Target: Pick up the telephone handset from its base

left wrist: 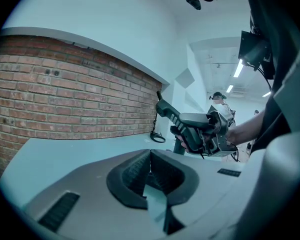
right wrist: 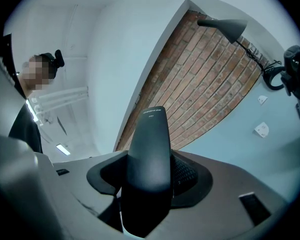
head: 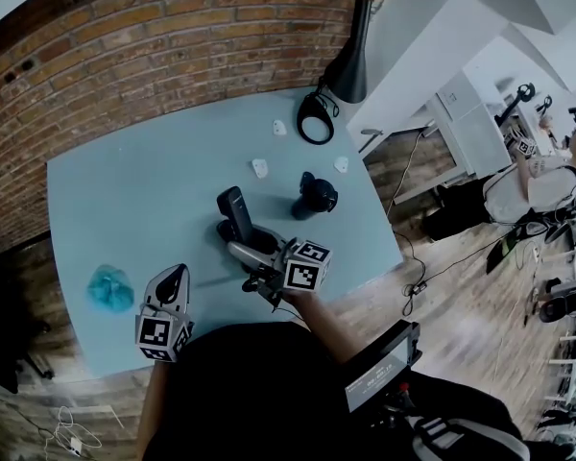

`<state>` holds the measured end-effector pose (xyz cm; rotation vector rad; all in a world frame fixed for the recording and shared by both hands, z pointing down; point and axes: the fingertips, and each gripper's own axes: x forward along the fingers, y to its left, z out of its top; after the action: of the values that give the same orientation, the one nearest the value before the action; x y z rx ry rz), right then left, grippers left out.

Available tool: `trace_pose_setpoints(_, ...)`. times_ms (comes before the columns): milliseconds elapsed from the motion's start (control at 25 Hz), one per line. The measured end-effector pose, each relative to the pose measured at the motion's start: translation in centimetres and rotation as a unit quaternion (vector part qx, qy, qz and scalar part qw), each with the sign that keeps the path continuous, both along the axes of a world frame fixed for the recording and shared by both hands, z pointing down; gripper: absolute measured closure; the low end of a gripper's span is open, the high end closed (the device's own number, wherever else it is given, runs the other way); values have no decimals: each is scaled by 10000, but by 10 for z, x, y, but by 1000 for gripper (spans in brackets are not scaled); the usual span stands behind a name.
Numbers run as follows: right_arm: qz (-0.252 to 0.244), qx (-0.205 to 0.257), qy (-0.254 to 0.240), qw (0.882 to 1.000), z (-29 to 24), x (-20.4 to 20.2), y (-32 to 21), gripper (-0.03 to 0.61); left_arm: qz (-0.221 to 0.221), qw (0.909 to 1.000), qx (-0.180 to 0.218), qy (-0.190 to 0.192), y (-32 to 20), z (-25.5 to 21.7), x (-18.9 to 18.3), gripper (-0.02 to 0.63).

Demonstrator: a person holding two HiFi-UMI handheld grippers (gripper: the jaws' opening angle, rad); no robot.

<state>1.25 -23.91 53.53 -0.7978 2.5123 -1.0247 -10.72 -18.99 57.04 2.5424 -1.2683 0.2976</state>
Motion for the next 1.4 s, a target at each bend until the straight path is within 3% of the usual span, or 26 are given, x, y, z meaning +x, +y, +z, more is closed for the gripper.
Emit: trace_pose_setpoints(1400,-78,-89,520,9986,37,5,12,336,-3,9999,-151,-69,1,14,0,595)
